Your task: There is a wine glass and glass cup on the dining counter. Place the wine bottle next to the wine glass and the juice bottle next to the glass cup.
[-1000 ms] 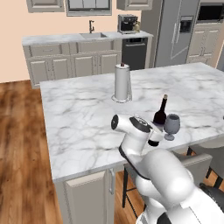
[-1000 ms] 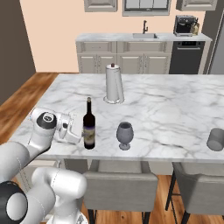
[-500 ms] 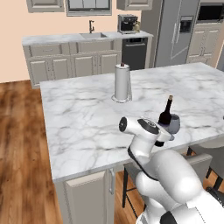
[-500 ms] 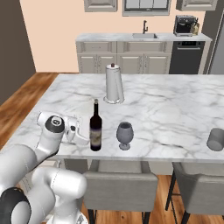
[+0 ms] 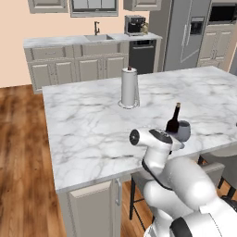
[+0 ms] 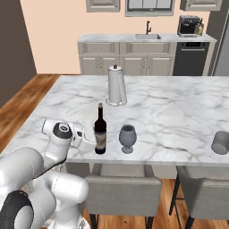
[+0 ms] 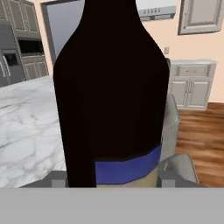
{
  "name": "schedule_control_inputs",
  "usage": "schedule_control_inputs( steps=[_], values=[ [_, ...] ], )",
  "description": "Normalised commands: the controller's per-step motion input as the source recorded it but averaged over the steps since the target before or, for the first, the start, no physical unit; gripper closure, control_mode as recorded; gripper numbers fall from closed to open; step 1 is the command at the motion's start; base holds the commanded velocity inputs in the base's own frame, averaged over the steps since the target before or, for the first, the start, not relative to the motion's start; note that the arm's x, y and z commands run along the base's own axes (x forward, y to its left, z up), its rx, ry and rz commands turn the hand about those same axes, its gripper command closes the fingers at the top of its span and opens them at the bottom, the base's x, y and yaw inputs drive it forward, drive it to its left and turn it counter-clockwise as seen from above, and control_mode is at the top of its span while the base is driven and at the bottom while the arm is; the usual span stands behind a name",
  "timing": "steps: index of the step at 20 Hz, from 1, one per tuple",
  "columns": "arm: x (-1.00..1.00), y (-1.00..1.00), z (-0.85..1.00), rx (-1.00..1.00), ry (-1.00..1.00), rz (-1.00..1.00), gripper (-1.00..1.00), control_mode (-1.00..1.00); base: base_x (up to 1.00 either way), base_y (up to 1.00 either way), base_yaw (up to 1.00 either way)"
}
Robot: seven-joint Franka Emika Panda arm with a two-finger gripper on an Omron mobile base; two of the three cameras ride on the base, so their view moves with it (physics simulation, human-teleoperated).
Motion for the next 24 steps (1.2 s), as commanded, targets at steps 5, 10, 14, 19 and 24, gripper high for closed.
schedule_control_inputs(
  steps=[5, 10, 14, 19, 24],
  values=[
    [0.28, 0.00, -0.17, 0.00, 0.00, 0.07, 1.00, -1.00, 0.00, 0.00, 0.00],
    [0.08, -0.02, -0.20, -0.04, 0.00, 0.02, 1.00, -1.00, 0.00, 0.00, 0.00],
    [0.04, -0.09, -0.24, -0.05, 0.00, 0.00, 1.00, -1.00, 0.00, 0.00, 0.00],
    [0.18, -0.05, -0.18, -0.03, 0.00, 0.00, 1.00, -1.00, 0.00, 0.00, 0.00],
    [0.18, -0.06, -0.15, -0.02, 0.00, 0.01, 1.00, -1.00, 0.00, 0.00, 0.00]
  ],
)
